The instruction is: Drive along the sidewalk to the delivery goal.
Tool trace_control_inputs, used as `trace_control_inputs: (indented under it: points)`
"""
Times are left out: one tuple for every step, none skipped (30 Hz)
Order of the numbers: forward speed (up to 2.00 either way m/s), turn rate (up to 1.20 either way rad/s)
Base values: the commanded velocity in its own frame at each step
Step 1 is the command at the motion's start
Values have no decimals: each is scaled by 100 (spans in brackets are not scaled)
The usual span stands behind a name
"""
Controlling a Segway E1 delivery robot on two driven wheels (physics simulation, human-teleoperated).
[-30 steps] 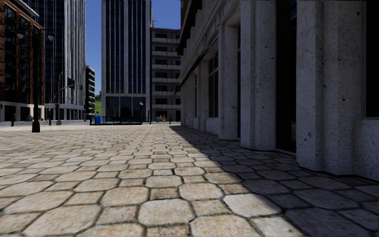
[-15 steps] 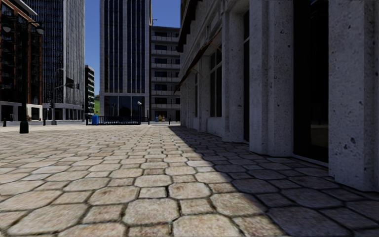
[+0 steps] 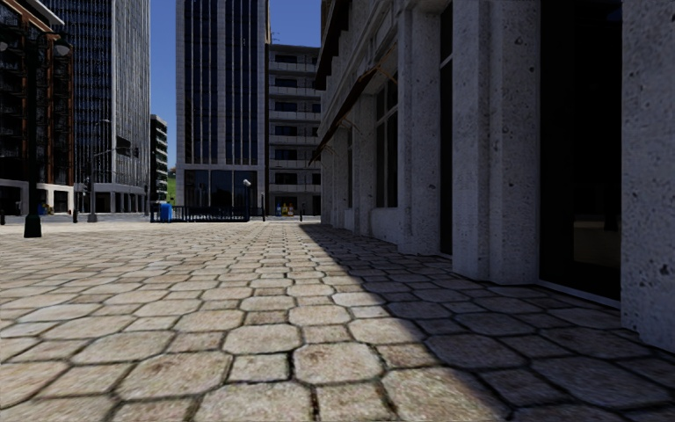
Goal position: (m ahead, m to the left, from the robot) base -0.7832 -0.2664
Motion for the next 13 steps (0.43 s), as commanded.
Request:
trace_control_inputs:
  points:
    - [0,0]
    - [0,0]
    - [0,0]
    - [0,0]
    - [0,0]
    - [0,0]
    - [0,0]
    - [0,0]
    - [0,0]
    - [0,0]
    - [0,0]
    - [0,0]
    - [0,0]
